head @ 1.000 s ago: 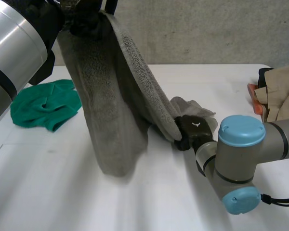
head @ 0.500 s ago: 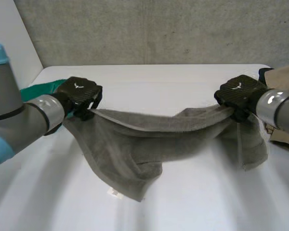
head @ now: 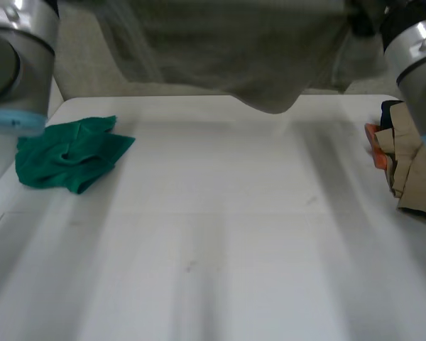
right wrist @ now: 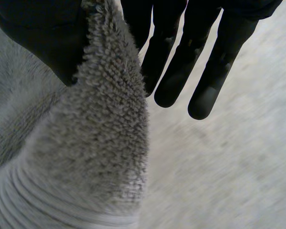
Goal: Fold the laundry.
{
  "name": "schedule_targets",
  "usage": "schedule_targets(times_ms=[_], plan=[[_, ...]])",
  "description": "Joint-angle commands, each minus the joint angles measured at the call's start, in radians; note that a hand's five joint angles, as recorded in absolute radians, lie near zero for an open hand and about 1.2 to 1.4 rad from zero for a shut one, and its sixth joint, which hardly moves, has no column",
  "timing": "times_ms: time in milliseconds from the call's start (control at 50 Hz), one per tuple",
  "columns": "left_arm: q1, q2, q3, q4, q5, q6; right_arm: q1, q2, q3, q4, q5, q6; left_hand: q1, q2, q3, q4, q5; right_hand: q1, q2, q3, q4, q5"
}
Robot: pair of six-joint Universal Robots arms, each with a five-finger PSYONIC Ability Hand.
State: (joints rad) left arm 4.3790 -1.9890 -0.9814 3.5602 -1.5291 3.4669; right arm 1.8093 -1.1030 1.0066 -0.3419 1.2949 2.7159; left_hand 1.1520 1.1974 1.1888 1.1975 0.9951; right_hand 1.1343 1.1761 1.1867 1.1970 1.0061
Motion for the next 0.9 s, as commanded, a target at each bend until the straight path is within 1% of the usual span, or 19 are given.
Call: schedule_targets(times_ms=[20,40,120,180,280,320,340,360,400,420,440,480,500,580,660,720,800,840,900], plan=[[0.008,-0.042,-0.215,-0.04,0.02,0.024,0.013,0.058,0.082,0.23,-0.066,-0.064,0.244,0.199,0.207,0.199,0.227,0.262,0.22,0.21,0.199,0.216],[0.008,-0.059,-0.265,-0.038,0.026,0.031,0.021,0.08,0.11,0.266,-0.069,-0.088,0.244,0.199,0.207,0.199,0.227,0.262,0.22,0.21,0.199,0.216],[0.007,-0.128,-0.339,-0.041,0.043,0.049,0.028,0.156,0.174,0.32,-0.072,-0.149,0.244,0.199,0.207,0.199,0.227,0.262,0.22,0.21,0.199,0.216],[0.004,-0.177,-0.356,-0.049,0.044,0.064,0.028,0.209,0.198,0.324,-0.065,-0.173,0.244,0.199,0.207,0.199,0.227,0.262,0.22,0.21,0.199,0.216],[-0.004,-0.226,-0.359,-0.098,0.037,0.106,0.031,0.287,0.222,0.31,-0.019,-0.139,0.244,0.199,0.207,0.199,0.227,0.262,0.22,0.21,0.199,0.216],[-0.004,-0.223,-0.358,-0.11,0.037,0.115,0.035,0.29,0.23,0.301,0.0,-0.113,0.244,0.199,0.207,0.199,0.227,0.262,0.22,0.21,0.199,0.216],[-0.004,-0.218,-0.358,-0.115,0.037,0.118,0.036,0.29,0.234,0.294,0.01,-0.096,0.244,0.199,0.207,0.199,0.227,0.224,0.182,0.171,0.161,0.177],[-0.004,-0.208,-0.358,-0.119,0.038,0.121,0.036,0.284,0.244,0.276,0.036,-0.061,0.244,0.199,0.207,0.199,0.227,0.084,0.042,0.031,0.021,0.038],[-0.004,-0.199,-0.358,-0.123,0.037,0.123,0.038,0.273,0.257,0.255,0.07,-0.016,0.244,0.199,0.207,0.199,0.227,0.004,-0.038,-0.049,-0.059,-0.043],[-0.004,-0.192,-0.358,-0.124,0.037,0.123,0.038,0.259,0.274,0.229,0.107,0.029,0.244,0.199,0.207,0.199,0.227,-0.081,-0.123,-0.133,-0.144,-0.127],[-0.003,-0.183,-0.359,-0.126,0.035,0.123,0.039,0.252,0.282,0.213,0.124,0.054,0.244,0.199,0.207,0.199,0.227,-0.16,-0.202,-0.213,-0.223,-0.207],[-0.001,-0.176,-0.361,-0.124,0.034,0.123,0.042,0.238,0.299,0.183,0.159,0.094,0.244,0.199,0.207,0.199,0.227,-0.386,-0.428,-0.439,-0.449,-0.432],[0.001,-0.171,-0.362,-0.123,0.032,0.123,0.045,0.226,0.314,0.154,0.191,0.131,0.244,0.199,0.207,0.199,0.227,-0.518,-0.56,-0.57,-0.581,-0.564],[0.01,-0.165,-0.359,-0.127,0.004,0.127,0.054,0.206,0.334,0.115,0.257,0.176,0.244,0.199,0.207,0.199,0.227,-0.587,-0.628,-0.639,-0.649,-0.633],[0.016,-0.156,-0.367,-0.138,-0.026,0.129,0.051,0.19,0.343,0.138,0.296,0.171,0.244,0.199,0.207,0.199,0.227,-0.584,-0.626,-0.636,-0.647,-0.63],[0.017,-0.149,-0.372,-0.152,-0.032,0.133,0.044,0.18,0.356,0.165,0.299,0.169,0.244,0.199,0.207,0.199,0.227,-0.558,-0.599,-0.61,-0.62,-0.604],[0.028,-0.128,-0.388,-0.178,-0.028,0.135,0.015,0.173,0.369,0.196,0.293,0.159,0.244,0.199,0.207,0.199,0.227,-0.446,-0.488,-0.499,-0.509,-0.493],[0.034,-0.11,-0.401,-0.195,-0.019,0.138,0.001,0.173,0.379,0.208,0.287,0.145,0.244,0.199,0.207,0.199,0.227,-0.347,-0.388,-0.399,-0.409,-0.393],[0.042,-0.087,-0.421,-0.216,-0.011,0.139,-0.008,0.155,0.4,0.225,0.282,0.116,0.244,0.199,0.207,0.199,0.227,-0.305,-0.347,-0.358,-0.368,-0.351]])
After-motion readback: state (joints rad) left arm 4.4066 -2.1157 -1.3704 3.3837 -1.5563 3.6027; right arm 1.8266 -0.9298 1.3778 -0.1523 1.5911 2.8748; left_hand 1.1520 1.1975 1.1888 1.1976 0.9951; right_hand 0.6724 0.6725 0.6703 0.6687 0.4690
